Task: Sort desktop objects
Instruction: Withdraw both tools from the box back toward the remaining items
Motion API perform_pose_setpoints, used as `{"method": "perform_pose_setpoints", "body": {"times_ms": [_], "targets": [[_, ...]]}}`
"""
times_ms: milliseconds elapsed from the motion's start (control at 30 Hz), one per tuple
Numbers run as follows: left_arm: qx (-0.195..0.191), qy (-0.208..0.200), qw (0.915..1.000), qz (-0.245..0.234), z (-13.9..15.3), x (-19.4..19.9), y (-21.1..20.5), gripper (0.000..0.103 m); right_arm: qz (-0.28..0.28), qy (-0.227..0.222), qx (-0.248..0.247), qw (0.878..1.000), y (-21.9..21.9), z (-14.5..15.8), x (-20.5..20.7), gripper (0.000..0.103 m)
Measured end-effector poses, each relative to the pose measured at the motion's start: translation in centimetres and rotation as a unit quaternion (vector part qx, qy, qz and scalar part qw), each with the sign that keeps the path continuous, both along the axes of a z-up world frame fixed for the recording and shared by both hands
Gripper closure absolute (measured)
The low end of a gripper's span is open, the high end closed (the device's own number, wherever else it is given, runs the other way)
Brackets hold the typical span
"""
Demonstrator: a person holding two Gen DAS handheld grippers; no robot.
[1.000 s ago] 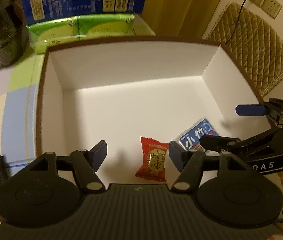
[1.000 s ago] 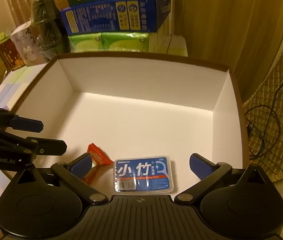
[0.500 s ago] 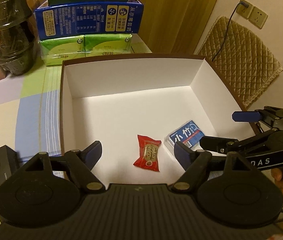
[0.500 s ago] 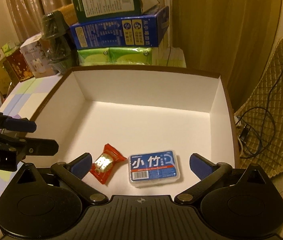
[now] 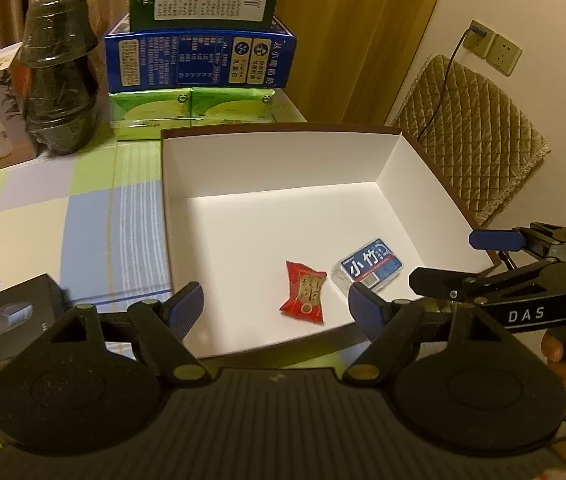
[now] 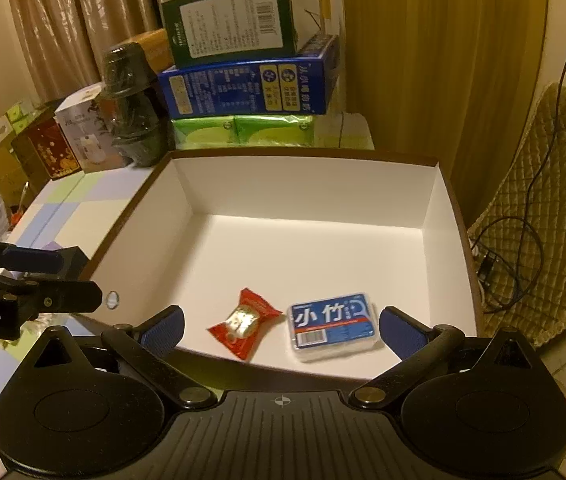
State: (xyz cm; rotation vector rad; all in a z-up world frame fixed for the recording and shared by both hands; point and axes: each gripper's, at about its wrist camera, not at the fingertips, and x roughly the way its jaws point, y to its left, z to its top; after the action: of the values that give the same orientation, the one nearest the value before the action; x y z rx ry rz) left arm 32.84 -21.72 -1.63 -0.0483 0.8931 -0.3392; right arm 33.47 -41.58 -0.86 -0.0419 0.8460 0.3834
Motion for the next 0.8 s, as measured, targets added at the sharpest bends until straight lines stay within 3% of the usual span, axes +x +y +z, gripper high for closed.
{"method": "perform_pose_setpoints", "body": {"times_ms": [467,800], "targets": [[-0.007,-0.021,0.9997,-0.004,1.7,-4.7,4.5,0.027,-0.010,-0.011,0.011,1.000,3.3,1.4,-4.6,0.002],[-0.003,-0.006,1.0000,0.005,0.9,-8.4,9.3,0.027,-0.004,0.003,0.024,1.000,6.5,0.6,-8.4,0.002]]}}
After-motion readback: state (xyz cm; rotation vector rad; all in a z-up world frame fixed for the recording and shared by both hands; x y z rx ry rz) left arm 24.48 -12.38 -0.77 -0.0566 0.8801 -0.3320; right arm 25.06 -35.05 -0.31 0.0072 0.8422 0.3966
